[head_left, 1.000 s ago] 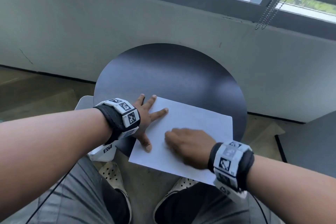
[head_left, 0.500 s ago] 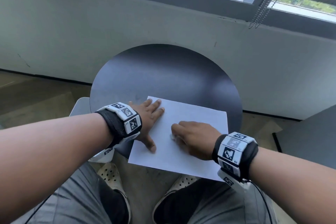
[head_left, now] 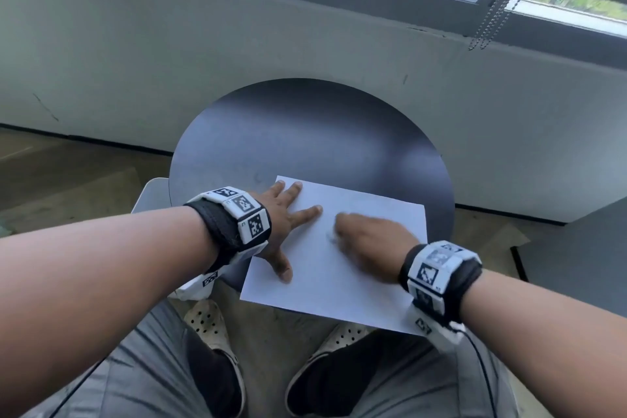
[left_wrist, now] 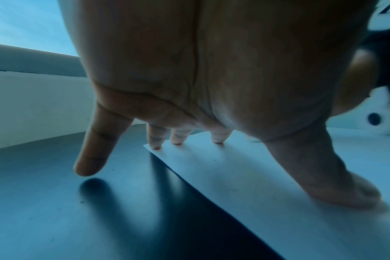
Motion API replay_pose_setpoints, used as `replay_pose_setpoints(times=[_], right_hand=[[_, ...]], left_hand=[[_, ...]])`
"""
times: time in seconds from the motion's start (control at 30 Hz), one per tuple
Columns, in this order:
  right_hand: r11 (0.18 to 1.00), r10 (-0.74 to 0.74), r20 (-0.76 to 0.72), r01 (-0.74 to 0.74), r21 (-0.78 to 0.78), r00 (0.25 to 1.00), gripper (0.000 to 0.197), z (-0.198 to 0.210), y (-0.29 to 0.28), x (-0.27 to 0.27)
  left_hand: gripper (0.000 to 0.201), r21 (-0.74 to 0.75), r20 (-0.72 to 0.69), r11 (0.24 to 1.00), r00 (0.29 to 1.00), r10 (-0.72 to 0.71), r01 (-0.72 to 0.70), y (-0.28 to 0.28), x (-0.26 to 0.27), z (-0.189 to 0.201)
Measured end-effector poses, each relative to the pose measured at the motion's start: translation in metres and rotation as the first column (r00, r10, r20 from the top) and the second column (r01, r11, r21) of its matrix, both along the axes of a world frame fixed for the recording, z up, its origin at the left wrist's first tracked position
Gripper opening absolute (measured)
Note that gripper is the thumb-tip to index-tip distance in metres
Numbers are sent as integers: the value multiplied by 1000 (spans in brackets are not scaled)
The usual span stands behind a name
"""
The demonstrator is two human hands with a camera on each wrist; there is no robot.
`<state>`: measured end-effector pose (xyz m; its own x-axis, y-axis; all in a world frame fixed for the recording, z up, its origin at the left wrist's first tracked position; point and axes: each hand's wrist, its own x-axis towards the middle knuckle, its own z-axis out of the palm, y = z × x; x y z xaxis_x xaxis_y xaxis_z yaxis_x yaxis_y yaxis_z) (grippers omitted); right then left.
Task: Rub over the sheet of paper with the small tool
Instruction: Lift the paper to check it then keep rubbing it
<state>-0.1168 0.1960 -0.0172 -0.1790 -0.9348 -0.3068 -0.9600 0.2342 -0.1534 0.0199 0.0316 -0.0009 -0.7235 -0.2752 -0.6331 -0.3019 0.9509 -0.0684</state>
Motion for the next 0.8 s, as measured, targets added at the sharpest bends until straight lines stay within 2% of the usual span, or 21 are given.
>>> replay_pose_setpoints(times=[0.07,0.1,0.13,0.2,0.27,0.33,0.4,0.47,0.5,0.57,0.67,0.73,0.8], right_hand=[[972,-235,-72,235,-15,969,15,2,-9,-32],[953,-303,-88,302,-18,949,16,3,-11,-39],[952,-306,-94,305,-29,947,16,3,-12,-38],[986,-161,-47,159,-46,986,12,5,-8,-13],[996,77,69,-74,-45,995,14,5,4,20],[993,116,93,-115,-17,989,25,6,9,24],[999,-34,17,35,-28,999,27,1,3,-3],[965,-261,-57,260,-29,964,20,1,-4,-32],[952,-305,-76,302,-48,949,18,-1,-6,-38],[971,-236,-79,233,-54,968,15,-1,-5,-25],[996,82,59,-80,-32,995,5,2,9,31],[965,262,32,-262,-10,964,7,3,17,50],[978,206,-11,-206,9,978,7,3,14,27]], left_hand=[[131,-5,-2,1000,1000,-1,1,0,0,1],[131,-8,0,1000,1000,-1,1,1,0,2],[131,-10,2,1000,1000,-2,2,2,0,2],[132,-9,-3,1000,1000,-3,3,2,-1,1],[132,-13,3,1000,1000,-5,5,1,-1,1],[132,-21,9,1000,1000,-11,11,2,-1,2],[131,-26,5,1000,1000,-12,13,3,-2,3],[130,-28,2,999,1000,-20,20,5,-2,4],[130,-27,2,999,1000,-21,21,6,-3,5],[130,-31,3,999,1000,-17,17,5,-3,4],[132,-32,14,999,1000,-9,9,2,-1,1],[133,-39,15,999,1000,-15,15,1,-1,0],[133,-35,11,999,1000,-11,12,1,-1,-1]])
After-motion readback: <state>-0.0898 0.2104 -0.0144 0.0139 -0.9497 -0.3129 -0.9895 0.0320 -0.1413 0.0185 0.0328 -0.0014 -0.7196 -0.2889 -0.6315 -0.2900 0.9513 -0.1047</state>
